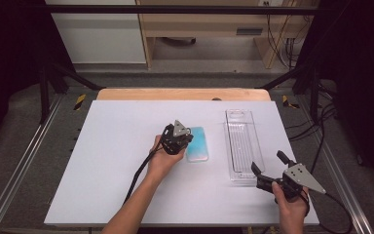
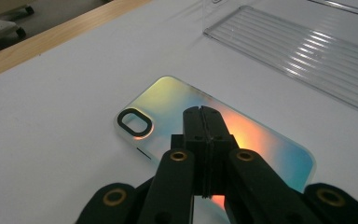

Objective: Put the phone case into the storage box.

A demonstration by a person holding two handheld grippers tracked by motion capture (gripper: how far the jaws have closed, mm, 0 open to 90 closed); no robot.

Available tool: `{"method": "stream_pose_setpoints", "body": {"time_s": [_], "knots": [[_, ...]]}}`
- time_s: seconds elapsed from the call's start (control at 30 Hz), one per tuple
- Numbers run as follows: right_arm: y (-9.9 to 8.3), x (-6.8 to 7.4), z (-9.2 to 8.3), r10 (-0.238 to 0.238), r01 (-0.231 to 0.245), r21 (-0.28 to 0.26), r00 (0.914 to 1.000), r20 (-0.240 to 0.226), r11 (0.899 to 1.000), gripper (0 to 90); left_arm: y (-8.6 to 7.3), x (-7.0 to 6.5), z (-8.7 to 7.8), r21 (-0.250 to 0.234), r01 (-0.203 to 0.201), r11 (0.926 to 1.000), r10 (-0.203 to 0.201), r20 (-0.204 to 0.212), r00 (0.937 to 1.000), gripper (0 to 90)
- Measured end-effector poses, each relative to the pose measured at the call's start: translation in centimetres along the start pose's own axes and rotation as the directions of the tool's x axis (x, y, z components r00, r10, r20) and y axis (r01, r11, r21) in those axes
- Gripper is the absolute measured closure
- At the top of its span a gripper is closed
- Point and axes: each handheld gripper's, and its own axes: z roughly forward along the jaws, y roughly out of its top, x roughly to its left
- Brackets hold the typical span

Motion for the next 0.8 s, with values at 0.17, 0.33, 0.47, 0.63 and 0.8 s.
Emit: {"method": "stream_pose_setpoints", "body": {"time_s": [0.17, 0.33, 0.47, 0.63, 0.8], "knots": [[0.0, 0.1, 0.0, -0.005, 0.005, 0.005, 1.0, -0.002, 1.0, 2.8, 0.2, -0.1, 0.4, -0.002, 0.0, 1.0, 0.0, 0.004, 1.0, 90.0], [0.0, 0.2, 0.0, -0.01, 0.01, 0.006, 0.9999, -0.007, 1.0, 2.7, 0.6, -0.4, 1.1, 0.002, -0.013, 0.9999, 0.013, 0.017, 0.9998, 90.0], [-0.1, 0.2, 0.0, -0.005, 0.005, 0.006, 0.9999, -0.01, 1.0, 2.8, 0.6, -0.8, 1.9, 0.009, -0.013, 0.9999, 0.013, 0.031, 0.9994, 90.0], [-0.1, 0.4, 0.1, -0.001, 0.002, 0.005, 0.9998, -0.021, 1.0, 2.8, 0.5, -1.5, 2.7, 0.013, -0.027, 0.9995, 0.027, 0.037, 0.9989, 90.0], [-0.1, 0.1, 0.0, 0.013, -0.013, 0.002, 0.9998, -0.015, 1.0, 2.8, 0.6, -2.4, 3.2, 0.005, -0.029, 0.9996, 0.029, 0.056, 0.998, 90.0]]}}
